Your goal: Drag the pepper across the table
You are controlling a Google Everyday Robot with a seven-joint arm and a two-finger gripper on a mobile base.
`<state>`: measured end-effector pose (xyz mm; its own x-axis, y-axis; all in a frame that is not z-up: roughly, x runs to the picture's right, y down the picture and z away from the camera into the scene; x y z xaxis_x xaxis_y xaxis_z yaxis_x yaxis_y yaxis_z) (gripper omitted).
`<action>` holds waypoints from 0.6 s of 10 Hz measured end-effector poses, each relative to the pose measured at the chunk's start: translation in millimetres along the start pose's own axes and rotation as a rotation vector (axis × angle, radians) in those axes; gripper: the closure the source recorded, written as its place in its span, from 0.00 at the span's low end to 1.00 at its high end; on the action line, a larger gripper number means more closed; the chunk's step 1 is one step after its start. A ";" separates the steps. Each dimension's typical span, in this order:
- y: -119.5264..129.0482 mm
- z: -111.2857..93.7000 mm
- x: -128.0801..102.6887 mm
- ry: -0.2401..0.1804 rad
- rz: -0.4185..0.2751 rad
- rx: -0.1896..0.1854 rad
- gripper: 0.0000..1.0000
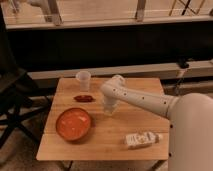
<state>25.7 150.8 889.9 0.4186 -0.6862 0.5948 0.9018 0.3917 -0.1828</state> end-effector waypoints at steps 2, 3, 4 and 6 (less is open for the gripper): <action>-1.9 -7.5 1.7 0.009 0.012 0.015 0.21; -5.4 -10.9 2.5 0.015 0.016 0.023 0.20; -7.4 -12.2 3.8 0.020 0.028 0.027 0.20; -8.1 -13.8 8.4 0.031 0.063 0.034 0.20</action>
<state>23.4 133.4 885.6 0.4783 -0.6779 0.5583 0.8695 0.4550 -0.1925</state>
